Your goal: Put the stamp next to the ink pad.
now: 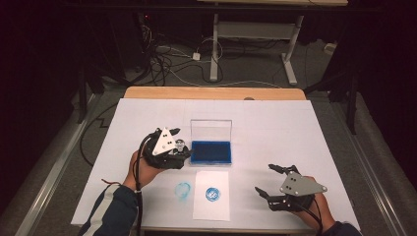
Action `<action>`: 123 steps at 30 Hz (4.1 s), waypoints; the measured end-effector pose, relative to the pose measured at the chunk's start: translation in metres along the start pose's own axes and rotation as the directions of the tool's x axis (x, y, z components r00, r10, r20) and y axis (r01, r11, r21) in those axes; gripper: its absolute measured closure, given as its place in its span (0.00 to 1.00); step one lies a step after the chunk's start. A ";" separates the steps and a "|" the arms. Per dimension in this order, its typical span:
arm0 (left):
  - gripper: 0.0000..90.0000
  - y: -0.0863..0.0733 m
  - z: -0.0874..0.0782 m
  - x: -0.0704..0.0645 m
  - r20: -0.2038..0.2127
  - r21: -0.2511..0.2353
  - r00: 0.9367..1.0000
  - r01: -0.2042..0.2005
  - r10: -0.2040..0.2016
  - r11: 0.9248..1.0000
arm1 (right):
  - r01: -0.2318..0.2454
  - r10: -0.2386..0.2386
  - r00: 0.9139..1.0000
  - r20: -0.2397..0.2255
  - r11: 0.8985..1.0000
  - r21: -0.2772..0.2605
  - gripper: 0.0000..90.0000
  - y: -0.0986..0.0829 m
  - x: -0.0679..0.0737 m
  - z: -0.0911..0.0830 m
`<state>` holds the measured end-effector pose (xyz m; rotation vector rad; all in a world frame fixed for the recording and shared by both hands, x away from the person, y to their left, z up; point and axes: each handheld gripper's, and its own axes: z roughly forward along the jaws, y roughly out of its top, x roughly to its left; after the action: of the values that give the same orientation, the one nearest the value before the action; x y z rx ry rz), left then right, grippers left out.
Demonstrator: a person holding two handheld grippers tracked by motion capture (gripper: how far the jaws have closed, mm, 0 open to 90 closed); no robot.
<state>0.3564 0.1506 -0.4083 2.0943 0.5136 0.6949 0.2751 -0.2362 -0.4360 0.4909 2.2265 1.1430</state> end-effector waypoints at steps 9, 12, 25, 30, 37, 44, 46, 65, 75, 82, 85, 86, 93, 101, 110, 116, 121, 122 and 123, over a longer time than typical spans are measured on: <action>0.21 0.006 -0.006 -0.014 0.014 -0.008 0.999 -0.052 0.053 0.999 | 0.002 -0.002 1.000 0.001 1.000 -0.003 0.26 0.000 0.000 -0.001; 0.21 0.006 -0.008 -0.019 0.004 -0.005 0.997 -0.080 0.080 0.997 | 0.003 -0.002 1.000 0.005 1.000 -0.009 0.26 0.001 0.000 -0.002; 0.19 -0.002 -0.016 -0.031 0.016 -0.023 0.992 -0.125 0.125 0.992 | 0.002 -0.002 1.000 0.007 1.000 -0.008 0.26 0.000 0.000 -0.002; 0.19 -0.005 -0.019 -0.034 0.017 -0.026 0.990 -0.136 0.136 0.990 | 0.004 -0.004 1.000 0.008 1.000 -0.006 0.26 0.000 0.000 -0.002; 0.19 -0.010 -0.024 -0.038 0.005 -0.055 0.989 -0.145 0.146 0.988 | 0.004 -0.004 1.000 0.009 1.000 -0.003 0.26 0.000 0.000 -0.002; 0.19 -0.019 -0.031 -0.040 -0.011 -0.071 0.989 -0.147 0.147 0.987 | 0.007 -0.007 1.000 0.010 1.000 0.000 0.26 0.000 0.001 -0.002; 0.19 -0.021 -0.032 -0.040 -0.012 -0.068 0.990 -0.143 0.142 0.987 | 0.008 -0.008 1.000 0.012 1.000 0.000 0.26 0.000 0.001 -0.002; 0.17 -0.053 -0.043 -0.038 -0.026 -0.023 0.994 -0.110 0.109 0.994 | 0.002 -0.003 1.000 0.021 1.000 0.001 0.26 -0.001 0.000 -0.002; 0.17 -0.071 -0.047 -0.033 -0.024 0.002 0.997 -0.073 0.073 0.997 | -0.001 0.001 1.000 0.024 1.000 0.004 0.26 -0.002 -0.001 -0.001; 0.17 -0.080 -0.053 -0.033 -0.031 0.023 0.997 -0.063 0.064 0.998 | -0.006 0.006 1.000 0.029 1.000 0.005 0.26 -0.003 -0.002 -0.001; 0.17 -0.085 -0.054 -0.032 -0.032 0.035 0.998 -0.057 0.058 0.998 | -0.009 0.009 1.000 0.030 1.000 0.008 0.26 -0.004 -0.001 -0.002; 0.17 -0.086 -0.054 -0.032 -0.033 0.038 0.998 -0.053 0.055 0.998 | -0.010 0.009 0.999 0.031 1.000 0.009 0.26 -0.005 -0.002 -0.002; 0.17 -0.096 -0.056 -0.034 -0.020 0.066 0.999 -0.035 0.036 0.997 | -0.011 0.011 0.999 0.037 1.000 0.012 0.26 -0.006 -0.001 -0.004; 0.17 -0.101 -0.060 -0.036 -0.014 0.073 1.000 -0.021 0.022 0.997 | -0.002 0.001 0.999 0.035 1.000 0.011 0.26 -0.006 0.001 -0.004; 0.17 -0.102 -0.062 -0.038 -0.003 0.069 0.999 -0.033 0.034 0.997 | 0.016 -0.017 0.999 0.041 1.000 0.014 0.25 -0.003 0.003 -0.005; 0.17 -0.102 -0.061 -0.038 0.000 0.072 0.999 -0.033 0.033 0.997 | 0.017 -0.018 0.999 0.039 1.000 0.016 0.26 -0.002 0.005 -0.004; 0.17 -0.102 -0.060 -0.037 -0.001 0.075 0.999 -0.031 0.032 0.997 | 0.015 -0.016 0.999 0.036 1.000 0.015 0.26 -0.002 0.004 -0.003; 0.17 -0.103 -0.060 -0.038 0.011 0.080 1.000 -0.005 0.004 0.997 | 0.013 -0.014 0.999 0.034 1.000 0.015 0.26 -0.002 0.004 -0.003; 0.17 -0.103 -0.060 -0.037 0.008 0.074 1.000 -0.005 0.005 0.997 | 0.013 -0.014 0.999 0.033 1.000 0.014 0.25 -0.002 0.004 -0.002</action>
<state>0.2786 0.2225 -0.4745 2.1677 0.5372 0.6794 0.2706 -0.2369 -0.4381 0.4961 2.2077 1.1052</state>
